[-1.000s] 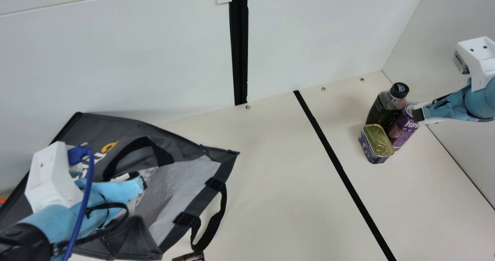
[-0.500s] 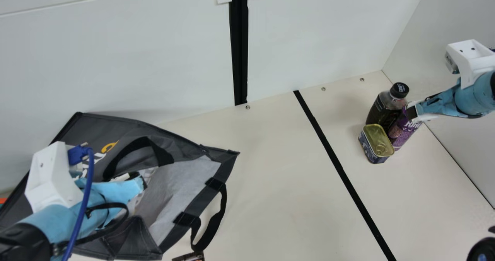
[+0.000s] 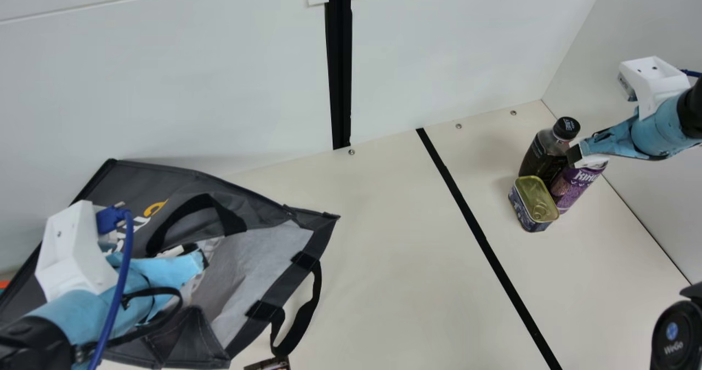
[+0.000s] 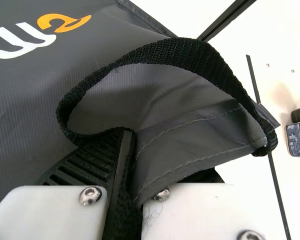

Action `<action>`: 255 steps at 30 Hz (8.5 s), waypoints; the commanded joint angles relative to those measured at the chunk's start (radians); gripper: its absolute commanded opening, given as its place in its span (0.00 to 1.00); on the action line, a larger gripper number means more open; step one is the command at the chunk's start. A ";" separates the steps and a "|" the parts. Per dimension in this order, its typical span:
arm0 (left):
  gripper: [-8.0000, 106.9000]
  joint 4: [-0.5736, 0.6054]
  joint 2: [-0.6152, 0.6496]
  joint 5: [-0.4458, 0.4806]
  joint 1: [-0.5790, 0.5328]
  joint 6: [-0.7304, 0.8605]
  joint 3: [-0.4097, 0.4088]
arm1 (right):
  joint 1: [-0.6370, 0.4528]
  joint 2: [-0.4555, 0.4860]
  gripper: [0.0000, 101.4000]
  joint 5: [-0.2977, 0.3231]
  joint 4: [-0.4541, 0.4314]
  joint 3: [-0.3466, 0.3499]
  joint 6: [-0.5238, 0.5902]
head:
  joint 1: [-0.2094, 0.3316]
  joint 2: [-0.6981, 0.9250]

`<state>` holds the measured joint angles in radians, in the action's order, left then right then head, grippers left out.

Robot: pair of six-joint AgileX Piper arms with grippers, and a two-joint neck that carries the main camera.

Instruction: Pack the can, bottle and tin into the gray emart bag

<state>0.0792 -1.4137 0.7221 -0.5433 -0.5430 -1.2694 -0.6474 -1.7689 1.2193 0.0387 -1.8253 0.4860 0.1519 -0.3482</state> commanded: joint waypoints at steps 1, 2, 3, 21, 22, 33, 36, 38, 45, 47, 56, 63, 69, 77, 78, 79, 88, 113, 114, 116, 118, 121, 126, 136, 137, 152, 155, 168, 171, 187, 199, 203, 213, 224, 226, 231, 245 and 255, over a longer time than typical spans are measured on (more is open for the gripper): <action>0.16 0.000 0.000 0.000 0.000 0.000 0.000 | 0.001 -0.014 0.90 0.001 0.000 -0.008 0.001 | 0.023 -0.001; 0.16 0.000 0.000 0.000 0.000 0.000 0.000 | 0.001 -0.022 0.90 0.001 0.000 -0.013 0.001 | 0.023 -0.001; 0.16 0.000 0.000 0.000 0.000 0.000 0.000 | 0.001 -0.029 0.90 0.001 0.001 -0.018 0.001 | 0.023 -0.001; 0.16 0.000 0.000 0.000 0.000 0.000 0.000 | 0.000 -0.177 0.90 0.001 -0.002 -0.109 0.001 | 0.023 -0.001; 0.16 0.000 0.000 0.000 0.000 0.000 0.000 | 0.001 -0.185 0.90 0.001 -0.003 -0.113 0.001 | 0.023 -0.001; 0.16 0.000 0.000 0.000 0.000 0.000 0.000 | 0.013 -0.255 0.90 0.001 -0.010 -0.143 -0.008 | 0.023 -0.001; 0.16 0.000 0.000 0.000 0.000 0.000 0.000 | 0.015 -0.269 0.90 0.001 -0.012 -0.146 -0.010 | 0.023 -0.001; 0.16 0.000 0.000 0.000 0.000 0.000 0.000 | 0.016 -0.276 0.90 0.001 -0.014 -0.146 -0.010 | 0.023 -0.001; 0.16 0.000 0.000 0.000 0.000 0.000 0.000 | 0.016 -0.297 0.70 0.001 -0.014 -0.147 -0.009 | 0.023 -0.001; 0.16 0.000 0.000 0.000 0.000 0.000 0.000 | 0.016 -0.301 0.57 0.001 -0.012 -0.146 -0.009 | 0.023 -0.001; 0.16 0.000 0.000 0.000 0.000 0.000 0.000 | 0.013 -0.303 0.00 0.001 -0.011 -0.147 -0.003 | 0.023 -0.001; 0.16 0.000 0.000 0.000 0.000 0.000 0.000 | 0.010 -0.281 0.00 0.001 -0.012 -0.160 0.009 | 0.023 -0.001; 0.16 0.000 0.000 0.000 0.000 0.000 0.000 | 0.012 -0.240 0.00 0.001 -0.013 -0.152 0.011 | 0.023 -0.001; 0.16 0.000 0.000 0.000 0.000 0.000 0.000 | 0.019 -0.163 0.00 0.001 -0.022 -0.110 0.002 | 0.023 -0.001; 0.16 0.000 0.000 0.000 0.000 0.000 0.000 | 0.021 -0.153 0.00 0.001 -0.024 -0.103 0.000 | 0.023 -0.001; 0.16 0.000 0.000 0.000 0.000 0.000 0.000 | 0.022 -0.142 0.00 0.001 -0.026 -0.097 -0.001 | 0.023 -0.001; 0.16 0.000 0.000 0.000 0.000 0.000 0.000 | 0.038 -0.034 0.00 0.001 -0.038 -0.023 -0.008 | 0.023 -0.001; 0.16 0.000 0.000 0.000 0.000 0.000 0.000 | 0.166 0.236 0.00 0.001 -0.023 0.205 -0.046 | 0.023 -0.001; 0.16 0.000 0.000 0.000 0.000 0.000 0.000 | 0.175 0.243 0.00 0.001 -0.023 0.213 -0.051 | 0.023 -0.001; 0.16 0.000 0.000 0.000 0.000 0.000 0.000 | 0.195 0.255 0.00 0.001 -0.023 0.227 -0.061 | 0.023 -0.001; 0.16 0.000 0.000 0.000 0.000 0.000 0.000 | 0.216 0.266 0.00 0.001 -0.024 0.239 -0.069 | 0.023 -0.001; 0.16 0.000 0.000 0.000 0.000 0.000 0.000 | 0.246 0.278 0.00 0.001 -0.023 0.253 -0.082 | 0.023 -0.001; 0.16 0.000 0.000 0.000 0.000 0.000 0.000 | 0.293 0.291 0.00 0.001 -0.017 0.274 -0.093 | 0.023 -0.001; 0.16 0.000 0.000 0.000 0.000 0.000 0.000 | 0.377 0.312 0.00 0.001 -0.002 0.311 -0.106 | 0.023 -0.001; 0.16 0.000 0.000 0.000 0.000 0.000 0.000 | 0.385 0.314 0.00 0.001 0.000 0.315 -0.106 | 0.023 -0.001; 0.16 0.000 0.000 0.000 0.000 0.000 0.000 | 0.516 0.340 0.00 0.001 0.016 0.352 -0.099 | 0.023 -0.001; 0.16 0.000 0.000 0.000 0.000 0.000 0.000 | 0.540 0.343 0.00 0.001 0.019 0.358 -0.093 | 0.023 -0.001; 0.16 0.000 0.000 0.000 0.000 0.000 0.000 | 0.640 0.351 0.00 0.001 0.034 0.378 -0.063 | 0.023 -0.001; 0.16 0.000 0.000 0.000 0.000 0.000 0.000 | 0.659 0.352 0.00 0.001 0.038 0.381 -0.054 | 0.023 -0.001; 0.16 0.000 0.000 0.000 0.000 0.000 0.000 | 0.770 0.371 0.00 0.001 0.063 0.407 -0.022 | 0.023 -0.001; 0.16 0.000 0.000 0.000 0.000 0.000 0.000 | 0.855 0.393 0.00 0.001 0.086 0.441 -0.005 | 0.023 -0.001; 0.16 0.000 0.000 0.000 0.000 0.000 0.000 | 0.872 0.403 0.00 0.001 0.106 0.431 0.013 | 0.023 -0.001; 0.16 0.000 0.000 0.000 0.000 0.000 0.000 | 0.870 0.423 0.00 0.001 0.201 0.391 0.056 | 0.023 -0.001; 0.16 0.000 0.000 0.000 0.000 0.000 0.000 | 0.844 0.448 0.00 -0.037 0.345 0.402 0.123 | 0.023 -0.001; 0.16 0.000 0.000 0.000 0.000 0.000 0.000 | 0.841 0.452 0.00 -0.047 0.371 0.408 0.136 | 0.023 -0.001; 0.16 0.000 0.000 0.000 0.000 0.000 0.000 | 0.844 0.463 0.00 -0.081 0.431 0.429 0.167 | 0.023 -0.001; 0.16 0.000 0.000 0.000 0.000 0.000 0.000 | 0.896 0.477 0.00 -0.201 0.564 0.486 0.237 | 0.023 -0.001; 0.16 0.000 0.000 0.000 0.000 0.000 0.000 | 0.929 0.486 0.00 -0.283 0.657 0.534 0.314 | 0.023 -0.001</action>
<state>0.0792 -1.4137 0.7221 -0.5433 -0.5430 -1.2694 0.2807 -1.2839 0.9460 0.6869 -1.2943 0.7912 0.1519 -0.3482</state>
